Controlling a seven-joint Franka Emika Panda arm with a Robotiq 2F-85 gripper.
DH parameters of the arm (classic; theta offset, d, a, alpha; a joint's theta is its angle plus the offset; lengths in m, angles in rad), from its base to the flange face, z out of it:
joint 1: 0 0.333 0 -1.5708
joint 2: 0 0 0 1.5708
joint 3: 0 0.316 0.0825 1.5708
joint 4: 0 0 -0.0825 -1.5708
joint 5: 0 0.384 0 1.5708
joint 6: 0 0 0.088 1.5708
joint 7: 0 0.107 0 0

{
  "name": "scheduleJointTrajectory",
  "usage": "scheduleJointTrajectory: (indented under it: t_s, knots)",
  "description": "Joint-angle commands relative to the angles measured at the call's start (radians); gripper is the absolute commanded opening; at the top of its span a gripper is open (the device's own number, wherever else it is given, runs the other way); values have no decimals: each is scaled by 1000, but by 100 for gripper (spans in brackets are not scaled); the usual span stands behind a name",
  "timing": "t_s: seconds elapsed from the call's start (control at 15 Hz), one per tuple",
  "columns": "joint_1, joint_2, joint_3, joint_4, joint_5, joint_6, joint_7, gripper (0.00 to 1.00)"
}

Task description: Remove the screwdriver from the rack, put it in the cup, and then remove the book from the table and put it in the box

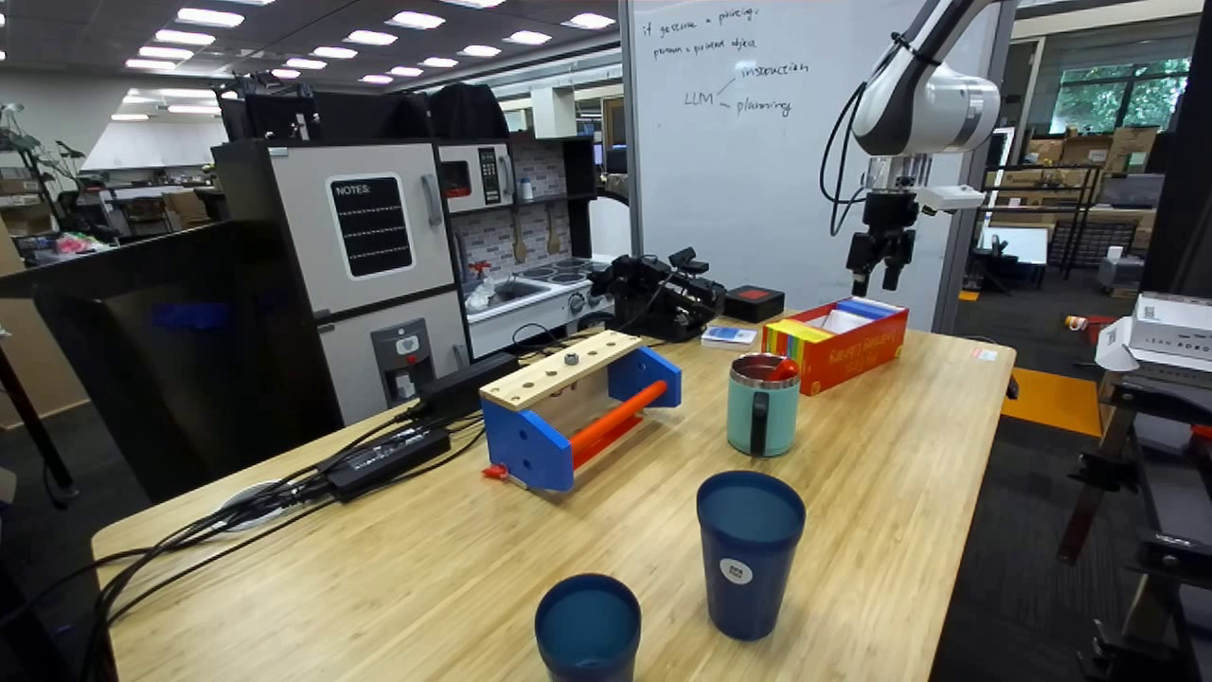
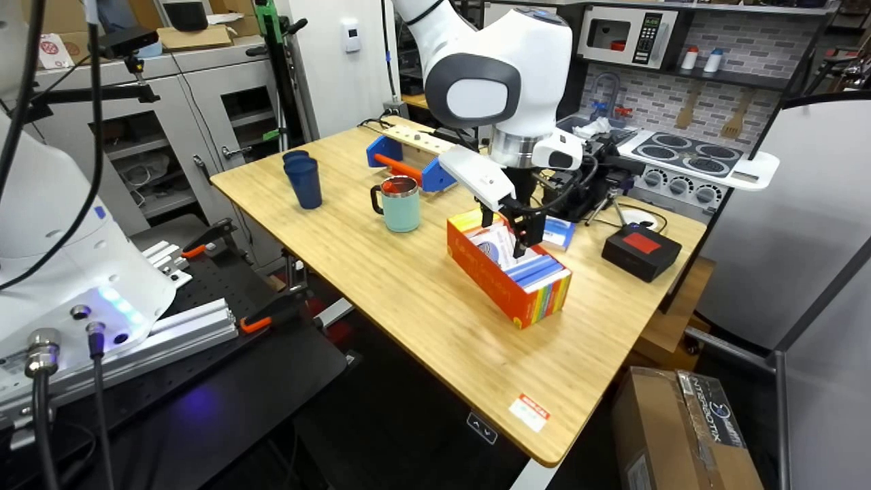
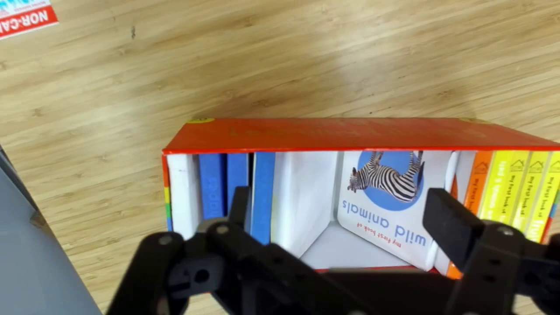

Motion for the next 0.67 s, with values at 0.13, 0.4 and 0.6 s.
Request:
scheduleJointTrajectory:
  t_s: [0.13, 0.4, 0.6]
  knots:
    - [16, -112, -62, -54, -70, -116, 65, 100]
    - [21, -184, -91, -103, -72, -120, 84, 100]
    - [29, -229, -108, -136, -75, -119, 99, 100]
